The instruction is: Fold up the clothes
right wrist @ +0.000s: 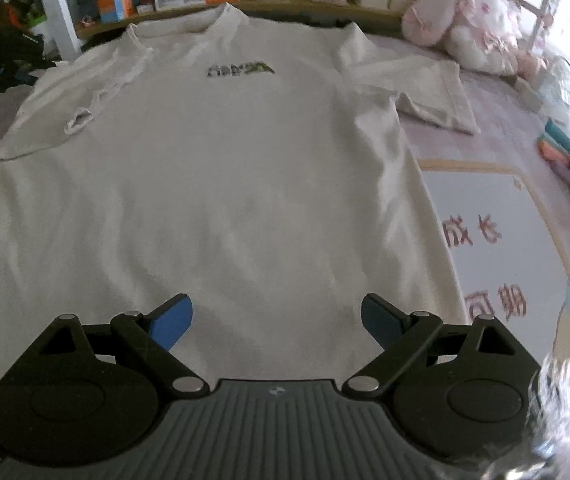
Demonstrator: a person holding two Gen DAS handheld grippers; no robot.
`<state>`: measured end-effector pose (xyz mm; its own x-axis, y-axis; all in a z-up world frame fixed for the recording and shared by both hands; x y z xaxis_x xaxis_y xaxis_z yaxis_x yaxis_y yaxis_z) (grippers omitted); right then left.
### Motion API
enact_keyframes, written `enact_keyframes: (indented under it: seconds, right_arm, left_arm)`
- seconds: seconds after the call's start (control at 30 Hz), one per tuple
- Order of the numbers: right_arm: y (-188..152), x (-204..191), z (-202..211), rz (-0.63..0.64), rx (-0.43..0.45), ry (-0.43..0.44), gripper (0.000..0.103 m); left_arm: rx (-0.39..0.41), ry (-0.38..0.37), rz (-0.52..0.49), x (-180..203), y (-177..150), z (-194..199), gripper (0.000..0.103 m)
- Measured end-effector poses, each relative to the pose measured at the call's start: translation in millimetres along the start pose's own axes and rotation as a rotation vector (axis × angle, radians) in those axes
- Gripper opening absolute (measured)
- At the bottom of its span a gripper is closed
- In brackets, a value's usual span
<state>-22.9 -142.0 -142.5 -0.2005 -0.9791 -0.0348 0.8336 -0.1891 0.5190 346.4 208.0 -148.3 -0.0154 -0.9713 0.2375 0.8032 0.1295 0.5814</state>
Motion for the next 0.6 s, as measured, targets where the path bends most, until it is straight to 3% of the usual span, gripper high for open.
enact_keyframes:
  seconds: [0.03,0.07,0.37,0.47,0.57,0.6]
  right_arm:
    - [-3,0,-1,-0.006,-0.009,-0.007,0.092]
    - [-7,0,-1,-0.017,-0.012,-0.009,0.092]
    - [-9,0,-4,-0.06,-0.003,-0.022,0.093]
    - [-10,0,-4,-0.063,-0.003,-0.024,0.096]
    - [-9,0,-5,-0.062,-0.005,-0.024,0.097]
    - [-9,-1,-4,-0.062,-0.004,-0.024,0.097]
  left_arm:
    - [-0.004,-0.013,-0.021,1,1,-1,0.005]
    - [-0.005,-0.014,-0.034,-2,3,-1,0.003]
    - [-0.007,0.01,-0.069,-11,20,-23,0.004]
    - [-0.017,0.039,-0.063,-16,19,-20,0.013]
    - [-0.035,0.1,-0.054,-22,18,-5,0.031]
    - [-0.02,0.095,-0.061,-22,17,4,0.032]
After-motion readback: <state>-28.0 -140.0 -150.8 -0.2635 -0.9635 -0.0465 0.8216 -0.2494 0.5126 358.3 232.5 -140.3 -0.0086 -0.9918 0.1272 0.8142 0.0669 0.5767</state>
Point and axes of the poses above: each gripper's, at about its wrist camera, not at the fingertips, and z roughly against the way its jaws point, x to its right, y to its top, the point moved 10 cm from there along -z, roughly the way its jaws point, and after that the axes turned 6 degrees about -z, right-handed, at the moved point
